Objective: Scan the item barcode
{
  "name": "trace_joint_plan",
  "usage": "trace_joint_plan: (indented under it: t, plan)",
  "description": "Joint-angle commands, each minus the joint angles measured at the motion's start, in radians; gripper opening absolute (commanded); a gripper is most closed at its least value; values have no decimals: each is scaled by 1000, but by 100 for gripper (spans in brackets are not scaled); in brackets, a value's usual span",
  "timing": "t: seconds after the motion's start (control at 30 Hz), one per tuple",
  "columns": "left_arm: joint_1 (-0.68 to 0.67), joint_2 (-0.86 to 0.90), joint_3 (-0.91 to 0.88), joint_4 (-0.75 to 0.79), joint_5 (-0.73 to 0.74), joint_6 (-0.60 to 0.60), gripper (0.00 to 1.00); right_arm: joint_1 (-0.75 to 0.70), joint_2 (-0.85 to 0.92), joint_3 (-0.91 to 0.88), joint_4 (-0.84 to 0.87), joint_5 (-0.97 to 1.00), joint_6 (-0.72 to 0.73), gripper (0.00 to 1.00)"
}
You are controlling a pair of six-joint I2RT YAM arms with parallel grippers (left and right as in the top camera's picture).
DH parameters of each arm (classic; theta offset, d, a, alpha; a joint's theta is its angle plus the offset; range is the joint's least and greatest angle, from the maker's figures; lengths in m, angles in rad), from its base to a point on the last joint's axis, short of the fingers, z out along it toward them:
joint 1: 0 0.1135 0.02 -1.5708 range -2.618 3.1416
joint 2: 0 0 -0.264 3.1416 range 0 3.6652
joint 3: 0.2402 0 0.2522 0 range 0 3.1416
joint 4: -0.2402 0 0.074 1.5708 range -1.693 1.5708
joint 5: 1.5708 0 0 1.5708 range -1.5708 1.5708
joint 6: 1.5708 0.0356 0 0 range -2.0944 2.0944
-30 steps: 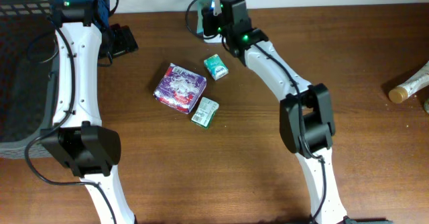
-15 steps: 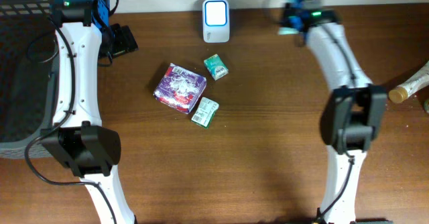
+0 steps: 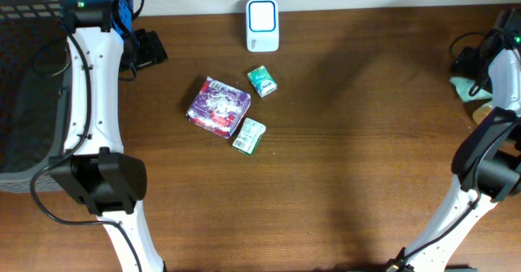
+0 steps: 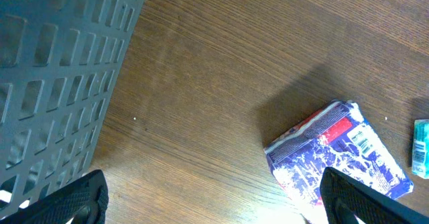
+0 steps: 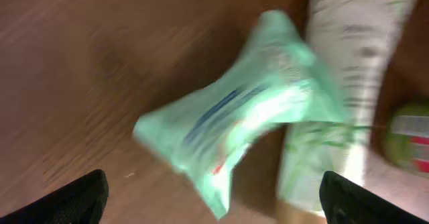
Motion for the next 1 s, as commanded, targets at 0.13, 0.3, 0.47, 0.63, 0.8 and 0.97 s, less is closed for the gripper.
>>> trace_joint_plan:
  t: [0.13, 0.3, 0.47, 0.63, 0.8, 0.97]
  plan:
    - [3, 13, -4, -2, 0, -10, 99, 148, -24, -8, -29, -621, -47, 99]
    - [3, 13, -4, -2, 0, -10, 99, 377, -24, -8, -105, -829, -204, 99]
    - [3, 13, -4, -2, 0, -10, 99, 642, -13, -8, -29, -570, -283, 78]
    - [3, 13, -4, -2, 0, -10, 99, 747, 37, -8, 111, -570, -181, 84]
    - [3, 13, -4, -2, 0, -10, 99, 759, 122, -8, 185, -607, -140, 67]
    - [3, 13, -4, -2, 0, -10, 99, 772, 145, -10, 218, -679, -140, 59]
